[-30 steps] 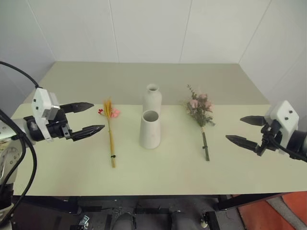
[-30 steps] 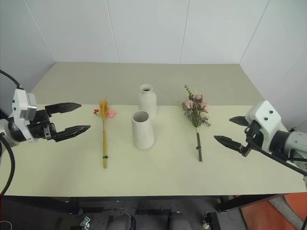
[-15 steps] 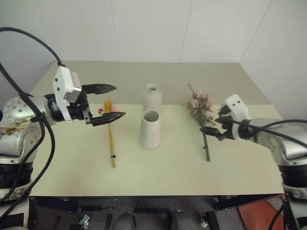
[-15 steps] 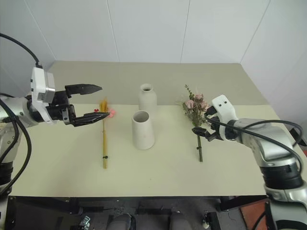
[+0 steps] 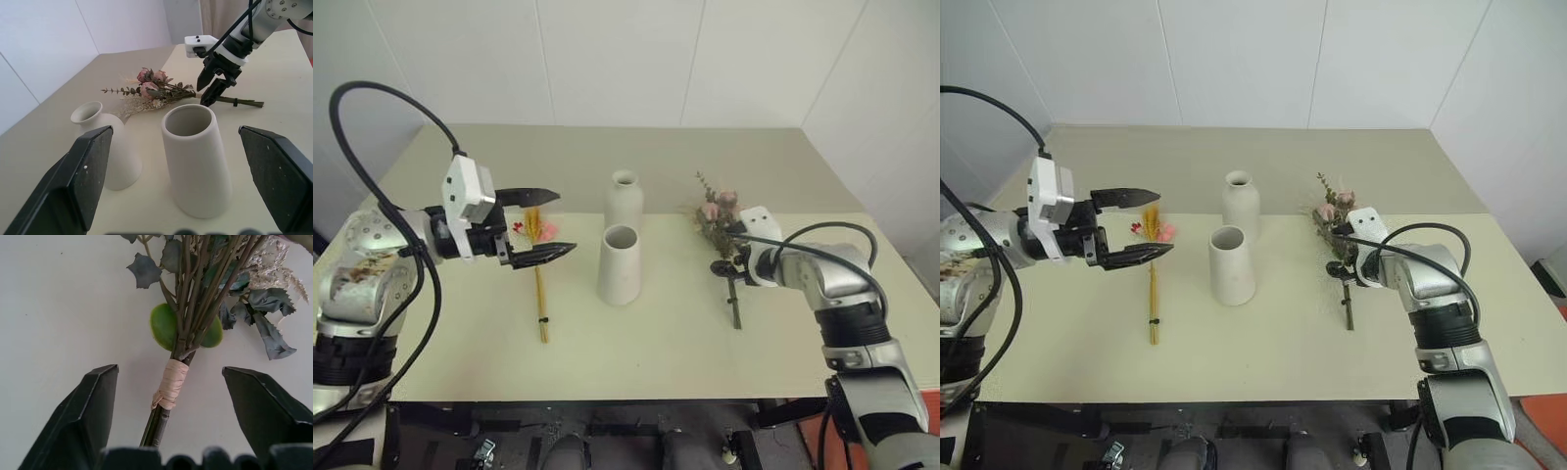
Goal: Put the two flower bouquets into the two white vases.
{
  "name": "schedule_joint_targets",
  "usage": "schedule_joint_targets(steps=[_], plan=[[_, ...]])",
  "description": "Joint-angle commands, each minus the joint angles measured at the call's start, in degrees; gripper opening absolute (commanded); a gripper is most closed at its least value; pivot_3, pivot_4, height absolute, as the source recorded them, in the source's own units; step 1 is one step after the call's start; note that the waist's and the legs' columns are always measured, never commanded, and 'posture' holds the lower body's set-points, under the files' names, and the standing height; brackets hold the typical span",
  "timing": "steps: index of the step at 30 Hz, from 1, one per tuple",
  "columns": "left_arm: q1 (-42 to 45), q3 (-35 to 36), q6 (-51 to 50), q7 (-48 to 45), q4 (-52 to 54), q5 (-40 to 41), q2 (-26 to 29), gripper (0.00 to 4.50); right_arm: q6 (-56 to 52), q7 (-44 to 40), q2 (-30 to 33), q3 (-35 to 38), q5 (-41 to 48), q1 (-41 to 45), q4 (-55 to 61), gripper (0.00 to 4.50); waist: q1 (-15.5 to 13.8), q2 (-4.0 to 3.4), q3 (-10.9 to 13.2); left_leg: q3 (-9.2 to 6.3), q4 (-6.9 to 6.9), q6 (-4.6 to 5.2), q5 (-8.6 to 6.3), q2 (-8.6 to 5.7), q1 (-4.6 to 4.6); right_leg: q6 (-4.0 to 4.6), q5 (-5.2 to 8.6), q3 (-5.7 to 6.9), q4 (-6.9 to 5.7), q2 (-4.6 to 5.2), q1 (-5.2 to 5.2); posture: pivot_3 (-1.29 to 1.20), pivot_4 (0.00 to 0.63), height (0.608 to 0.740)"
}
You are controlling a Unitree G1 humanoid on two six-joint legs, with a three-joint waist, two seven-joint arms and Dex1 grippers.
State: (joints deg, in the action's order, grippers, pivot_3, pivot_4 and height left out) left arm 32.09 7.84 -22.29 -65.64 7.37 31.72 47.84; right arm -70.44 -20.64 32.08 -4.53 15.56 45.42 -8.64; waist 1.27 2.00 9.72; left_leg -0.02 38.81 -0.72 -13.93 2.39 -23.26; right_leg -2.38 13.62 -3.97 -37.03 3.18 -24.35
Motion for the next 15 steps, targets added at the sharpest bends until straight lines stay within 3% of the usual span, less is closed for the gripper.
schedule_joint_targets(steps=[1,9,12,15], plan=[[-0.8,2.0,1.0,0.6,2.1,0.6,0.3,4.50,1.2,-0.6,0.5,0.5,-1.4,2.4,-2.3,2.89,0.0,0.00,0.0,0.00,0.00,0.00,0.00,0.00,0.00,0.00,0.00,0.00,-0.01,0.00,0.00,0.00,0.150,0.740],[-2.1,2.9,1.1,1.4,2.6,0.6,0.2,4.50,2.9,-1.0,-0.6,1.0,-2.8,3.9,-6.2,0.20,0.1,0.00,0.0,0.00,-0.01,0.00,0.00,0.01,0.01,0.00,0.00,0.01,-0.01,-0.01,0.00,0.00,0.150,0.740],[-2.0,2.9,1.3,1.5,2.4,0.4,0.1,4.50,6.3,3.9,-2.9,5.2,-4.0,5.4,-7.3,0.19,0.6,0.00,0.0,0.00,0.00,0.00,0.00,0.01,0.02,0.00,0.00,0.00,-0.02,0.00,0.00,0.00,0.150,0.740],[-1.8,3.1,1.4,1.5,2.2,0.4,0.3,4.50,21.6,15.5,-7.9,13.2,-6.0,7.6,-7.4,0.19,1.2,-0.01,0.0,-0.02,-0.03,0.00,0.00,0.00,0.00,0.00,0.00,0.00,-0.04,0.00,-0.02,0.00,0.150,0.740]])
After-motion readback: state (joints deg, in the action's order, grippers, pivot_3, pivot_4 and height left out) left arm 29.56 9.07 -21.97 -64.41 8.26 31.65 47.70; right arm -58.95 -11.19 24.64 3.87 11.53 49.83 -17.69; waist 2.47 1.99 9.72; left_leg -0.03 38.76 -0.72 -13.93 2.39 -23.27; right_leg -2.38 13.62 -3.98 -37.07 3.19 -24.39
